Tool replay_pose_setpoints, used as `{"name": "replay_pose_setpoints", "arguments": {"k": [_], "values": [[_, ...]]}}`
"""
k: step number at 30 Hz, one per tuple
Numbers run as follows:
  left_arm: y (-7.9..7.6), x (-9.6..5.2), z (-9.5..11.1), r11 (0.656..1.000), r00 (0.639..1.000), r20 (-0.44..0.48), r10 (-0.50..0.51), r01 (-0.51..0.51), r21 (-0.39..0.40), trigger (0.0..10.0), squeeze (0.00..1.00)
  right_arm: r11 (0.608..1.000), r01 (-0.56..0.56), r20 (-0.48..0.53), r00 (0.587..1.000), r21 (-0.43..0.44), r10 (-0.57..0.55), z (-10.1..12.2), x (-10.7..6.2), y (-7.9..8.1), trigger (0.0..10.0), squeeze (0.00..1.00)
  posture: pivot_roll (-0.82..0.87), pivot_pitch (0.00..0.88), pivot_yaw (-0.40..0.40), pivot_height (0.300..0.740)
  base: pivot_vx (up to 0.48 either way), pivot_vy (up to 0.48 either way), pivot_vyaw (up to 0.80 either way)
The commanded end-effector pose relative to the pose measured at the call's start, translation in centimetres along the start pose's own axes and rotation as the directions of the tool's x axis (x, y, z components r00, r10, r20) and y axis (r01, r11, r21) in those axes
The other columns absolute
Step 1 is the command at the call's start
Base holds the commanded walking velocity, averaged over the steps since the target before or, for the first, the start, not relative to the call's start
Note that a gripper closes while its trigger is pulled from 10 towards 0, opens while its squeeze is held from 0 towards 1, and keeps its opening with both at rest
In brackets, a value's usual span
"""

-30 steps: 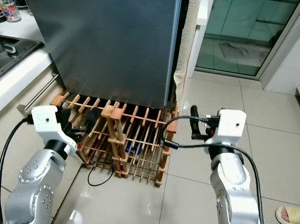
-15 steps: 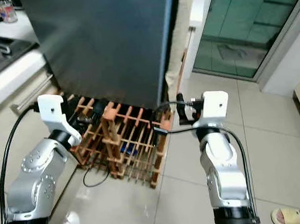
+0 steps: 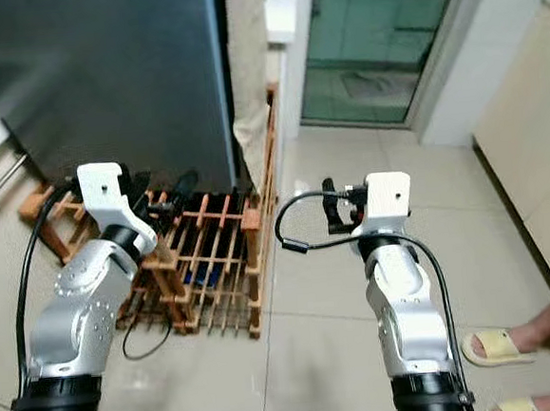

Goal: Restocking fridge

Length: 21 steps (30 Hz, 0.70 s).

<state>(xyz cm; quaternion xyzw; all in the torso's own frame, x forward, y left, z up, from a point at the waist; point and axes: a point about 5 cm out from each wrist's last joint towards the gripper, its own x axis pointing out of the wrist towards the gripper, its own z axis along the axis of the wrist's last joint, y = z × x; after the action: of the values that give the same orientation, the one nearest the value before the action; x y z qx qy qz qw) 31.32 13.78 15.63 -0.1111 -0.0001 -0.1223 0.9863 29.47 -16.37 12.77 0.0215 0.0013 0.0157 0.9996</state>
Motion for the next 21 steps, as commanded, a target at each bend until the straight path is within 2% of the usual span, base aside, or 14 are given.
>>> {"name": "replay_pose_setpoints", "arguments": {"k": [1,2,4,8,10,18,19,21], "values": [[0.9,0.5,0.1,0.991,0.993,0.015,0.113,-0.112,-0.075,10.0,0.00,0.999,0.036,0.074,0.997,-0.012,-0.035,1.1,0.4,-0.4,10.0,0.00,-0.08,0.000,0.009,0.740,0.000,0.000,0.00],[1.1,0.7,0.0,0.983,0.990,0.010,0.144,-0.142,-0.113,10.0,0.00,0.999,0.050,0.085,0.995,-0.010,-0.049,1.2,0.5,-0.5,10.0,0.00,-0.08,0.000,0.009,0.740,0.000,0.000,0.00],[1.0,0.8,-0.4,0.979,0.988,-0.007,0.153,-0.152,-0.132,10.0,0.00,0.997,0.078,0.104,0.992,-0.007,-0.077,1.5,0.5,-0.8,10.0,0.00,-0.08,0.000,0.005,0.740,0.000,0.000,0.00],[-1.0,1.0,-0.6,0.996,0.999,0.001,0.054,-0.054,-0.076,10.0,0.00,0.995,0.097,0.095,0.991,-0.006,-0.096,1.2,0.5,-1.1,10.0,0.00,-0.08,0.000,0.005,0.740,0.000,0.000,0.00],[-1.3,1.1,-0.2,0.998,0.999,0.017,0.042,-0.041,-0.054,10.0,0.00,0.995,0.094,0.096,0.991,-0.012,-0.093,1.1,0.6,-1.1,10.0,0.00,-0.08,0.000,0.004,0.740,0.000,0.000,0.00],[-0.4,0.9,0.4,0.998,0.997,0.051,0.053,-0.052,-0.022,10.0,0.00,0.994,0.105,0.090,0.990,0.004,-0.105,0.8,0.9,-1.1,10.0,0.00,-0.06,0.000,-0.003,0.740,0.000,0.000,0.00],[-0.5,0.9,0.7,0.998,0.996,0.069,0.055,-0.057,0.025,10.0,0.00,0.995,0.100,0.091,0.991,0.004,-0.100,0.9,1.1,-0.9,10.0,0.00,-0.06,0.000,-0.007,0.740,0.000,-0.480,0.00],[-0.6,1.0,0.8,0.998,0.996,0.077,0.048,-0.051,0.033,10.0,0.00,0.995,0.095,0.095,0.991,0.001,-0.095,1.0,1.2,-0.9,10.0,0.00,-0.06,0.000,-0.011,0.740,0.000,-0.480,0.00]]}}
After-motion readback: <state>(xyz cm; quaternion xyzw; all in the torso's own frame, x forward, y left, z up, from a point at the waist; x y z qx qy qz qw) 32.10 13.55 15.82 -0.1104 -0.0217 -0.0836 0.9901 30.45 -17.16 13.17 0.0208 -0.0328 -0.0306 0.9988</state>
